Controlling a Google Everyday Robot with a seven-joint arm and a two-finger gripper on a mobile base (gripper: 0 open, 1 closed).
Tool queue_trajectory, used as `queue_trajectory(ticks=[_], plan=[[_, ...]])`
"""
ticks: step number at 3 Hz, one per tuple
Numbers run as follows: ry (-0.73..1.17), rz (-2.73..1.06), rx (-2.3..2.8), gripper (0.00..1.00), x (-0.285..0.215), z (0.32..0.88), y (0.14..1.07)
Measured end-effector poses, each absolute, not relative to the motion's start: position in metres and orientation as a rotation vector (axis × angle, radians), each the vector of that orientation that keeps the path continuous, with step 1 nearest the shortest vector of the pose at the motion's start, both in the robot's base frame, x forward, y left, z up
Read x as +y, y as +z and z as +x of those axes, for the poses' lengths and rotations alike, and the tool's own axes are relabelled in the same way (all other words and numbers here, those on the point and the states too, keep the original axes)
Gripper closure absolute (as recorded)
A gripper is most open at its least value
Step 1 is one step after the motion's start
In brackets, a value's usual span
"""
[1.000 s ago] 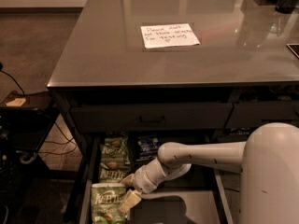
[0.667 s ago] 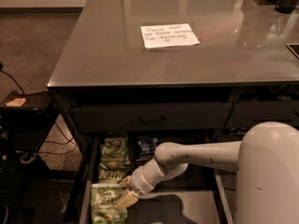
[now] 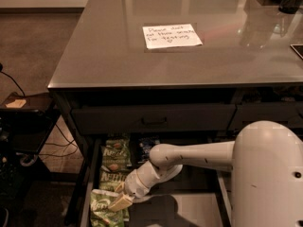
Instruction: Pick green jalapeno chip bag from middle drawer and place on counter
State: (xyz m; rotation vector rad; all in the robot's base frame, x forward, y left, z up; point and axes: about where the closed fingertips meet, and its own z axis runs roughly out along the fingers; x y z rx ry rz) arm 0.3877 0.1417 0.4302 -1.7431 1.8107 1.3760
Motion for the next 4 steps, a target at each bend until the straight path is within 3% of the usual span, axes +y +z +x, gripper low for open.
queue_trajectory(ticks=[2,3,4], plan=[[1.348,-1.776,1.726,1.0,0.14,0.388,0.448],[1.255,-1.765,1.727,1.0,0.11,0.397,0.473],[1.057,-1.729,1.774,1.0,0.025,0.427,0.552]])
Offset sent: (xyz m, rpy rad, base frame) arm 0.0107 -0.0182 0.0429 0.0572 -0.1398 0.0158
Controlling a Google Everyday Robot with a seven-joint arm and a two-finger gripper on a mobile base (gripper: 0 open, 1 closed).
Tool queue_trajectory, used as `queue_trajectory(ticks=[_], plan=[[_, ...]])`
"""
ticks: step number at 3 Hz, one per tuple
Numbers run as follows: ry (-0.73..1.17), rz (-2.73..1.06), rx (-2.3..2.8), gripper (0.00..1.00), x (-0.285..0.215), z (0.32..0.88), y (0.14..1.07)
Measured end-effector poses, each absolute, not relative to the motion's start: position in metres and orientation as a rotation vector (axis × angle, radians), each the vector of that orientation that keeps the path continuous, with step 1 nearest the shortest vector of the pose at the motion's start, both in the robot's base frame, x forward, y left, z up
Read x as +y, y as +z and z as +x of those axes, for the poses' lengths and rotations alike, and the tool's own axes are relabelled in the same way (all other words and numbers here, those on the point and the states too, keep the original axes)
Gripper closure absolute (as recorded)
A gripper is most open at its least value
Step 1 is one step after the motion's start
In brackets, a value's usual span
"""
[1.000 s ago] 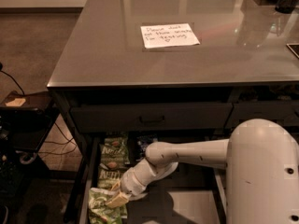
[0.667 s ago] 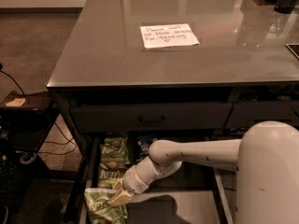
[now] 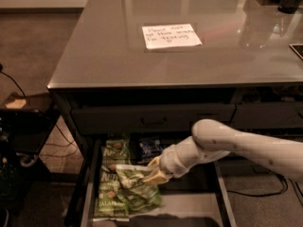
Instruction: Pick green jalapeno chip bag from middle drawer and place on counter
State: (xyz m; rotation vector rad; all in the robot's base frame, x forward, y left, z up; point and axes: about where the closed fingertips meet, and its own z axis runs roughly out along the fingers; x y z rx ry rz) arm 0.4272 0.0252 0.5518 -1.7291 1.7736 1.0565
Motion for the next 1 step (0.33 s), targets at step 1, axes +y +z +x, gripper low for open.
queue_trajectory(ticks=[1], plan=[[0.933,-1.729,1.78,1.0,-0.014,0.4437,0.6023]])
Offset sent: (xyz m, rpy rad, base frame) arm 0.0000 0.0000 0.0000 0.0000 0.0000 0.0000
